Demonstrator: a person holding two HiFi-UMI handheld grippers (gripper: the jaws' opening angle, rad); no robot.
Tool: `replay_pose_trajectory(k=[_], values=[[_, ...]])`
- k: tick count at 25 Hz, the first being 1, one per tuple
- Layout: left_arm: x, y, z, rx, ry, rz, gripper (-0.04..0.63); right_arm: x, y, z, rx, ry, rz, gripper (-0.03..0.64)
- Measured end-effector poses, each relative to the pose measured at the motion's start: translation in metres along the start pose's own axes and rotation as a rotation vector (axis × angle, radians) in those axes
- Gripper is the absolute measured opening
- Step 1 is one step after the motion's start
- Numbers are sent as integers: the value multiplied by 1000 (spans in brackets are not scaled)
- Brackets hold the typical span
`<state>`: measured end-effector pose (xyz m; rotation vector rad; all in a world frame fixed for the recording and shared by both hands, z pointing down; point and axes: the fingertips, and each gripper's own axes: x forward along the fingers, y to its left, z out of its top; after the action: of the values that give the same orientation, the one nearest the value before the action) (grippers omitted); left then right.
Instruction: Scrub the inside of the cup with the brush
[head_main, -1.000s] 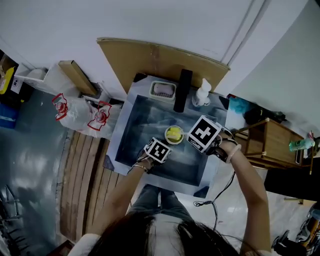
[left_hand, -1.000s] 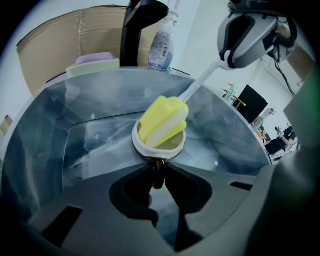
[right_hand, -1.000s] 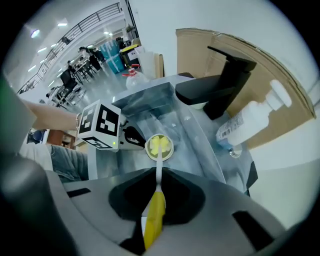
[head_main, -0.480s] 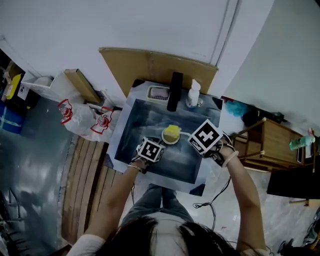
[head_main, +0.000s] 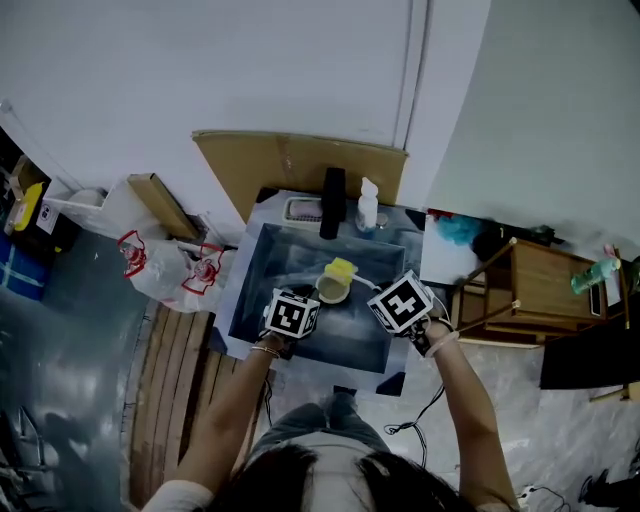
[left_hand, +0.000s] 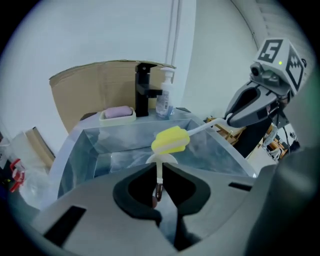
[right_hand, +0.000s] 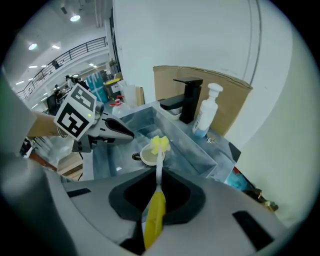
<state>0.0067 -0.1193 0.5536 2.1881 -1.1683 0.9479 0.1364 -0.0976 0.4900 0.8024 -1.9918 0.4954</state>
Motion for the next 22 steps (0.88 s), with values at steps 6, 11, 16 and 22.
replay_pose_trajectory(k=[6,11,16,22], values=[[-19,-7,16,24,-72,-6,35,-16,5,-1,52,-70,-74,49],[-35,-10,22,33,-131,-21,32,-26,14,-5,73,-106,-148,50],[-60,-13,25,45,-189,-36,26,-38,27,-7,138,-157,-212,50],[-90,-18,27,62,-269,-43,18,-57,38,-12,213,-223,-300,51]])
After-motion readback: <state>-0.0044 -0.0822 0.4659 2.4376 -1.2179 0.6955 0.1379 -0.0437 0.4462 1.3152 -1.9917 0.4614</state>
